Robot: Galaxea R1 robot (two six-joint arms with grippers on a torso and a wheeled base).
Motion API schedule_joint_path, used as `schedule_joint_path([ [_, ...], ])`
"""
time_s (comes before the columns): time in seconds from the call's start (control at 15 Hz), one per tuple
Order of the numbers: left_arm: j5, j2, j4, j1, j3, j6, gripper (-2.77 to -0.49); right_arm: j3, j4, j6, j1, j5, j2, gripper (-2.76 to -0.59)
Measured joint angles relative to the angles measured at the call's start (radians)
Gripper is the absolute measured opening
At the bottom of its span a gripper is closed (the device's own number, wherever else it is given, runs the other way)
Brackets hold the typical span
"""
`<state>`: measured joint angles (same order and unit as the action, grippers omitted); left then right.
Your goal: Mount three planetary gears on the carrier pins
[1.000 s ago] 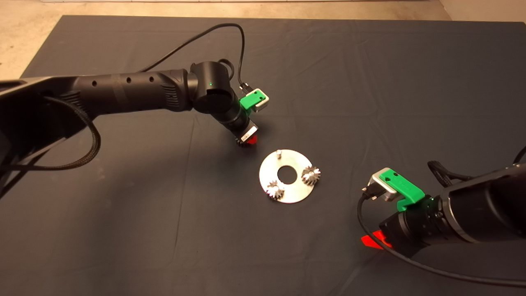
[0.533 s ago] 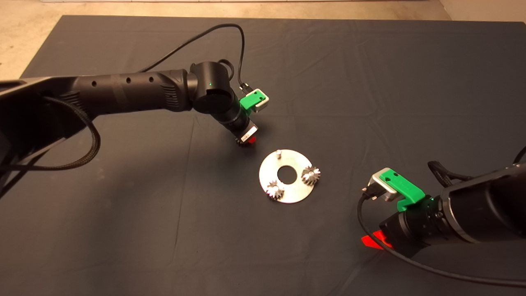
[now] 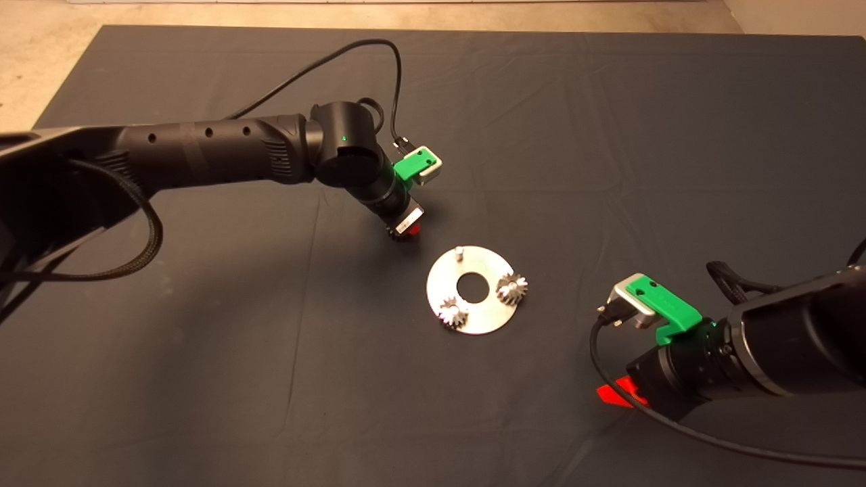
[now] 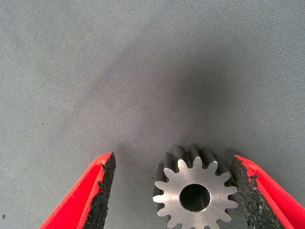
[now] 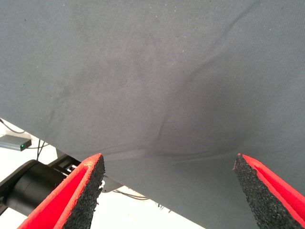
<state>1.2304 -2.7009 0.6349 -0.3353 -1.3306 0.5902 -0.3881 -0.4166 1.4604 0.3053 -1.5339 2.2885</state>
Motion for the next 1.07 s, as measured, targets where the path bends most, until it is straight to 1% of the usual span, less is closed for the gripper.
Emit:
schedule_joint_path([
  [0.27,0.000,0.000,0.000,0.000,0.003,0.001,-1.60,0.000,0.005,0.000,0.003,0.000,0.000,-1.34],
  [0.4,0.000,0.000,-0.001,0.000,0.004,0.002,-1.74,0.000,0.005,0.000,0.005,0.001,0.000,-1.34],
  [0.6,0.000,0.000,-0.007,0.000,0.008,0.002,-1.77,0.000,0.006,0.000,0.005,0.000,0.000,-1.34],
  [0.67,0.000,0.003,-0.015,0.000,0.011,0.002,-1.88,0.000,0.006,0.000,0.005,0.001,0.000,-1.34],
  [0.8,0.000,0.006,-0.019,0.000,0.014,0.002,-1.91,0.000,0.006,0.000,0.005,0.000,0.000,-1.34],
  [0.93,0.000,0.011,-0.024,0.000,0.019,0.002,-2.03,0.000,0.006,0.000,0.005,0.000,0.000,-1.34],
  [1.07,0.000,0.017,-0.024,0.000,0.024,0.002,-2.04,0.000,0.006,0.000,0.006,0.000,0.000,-1.34],
])
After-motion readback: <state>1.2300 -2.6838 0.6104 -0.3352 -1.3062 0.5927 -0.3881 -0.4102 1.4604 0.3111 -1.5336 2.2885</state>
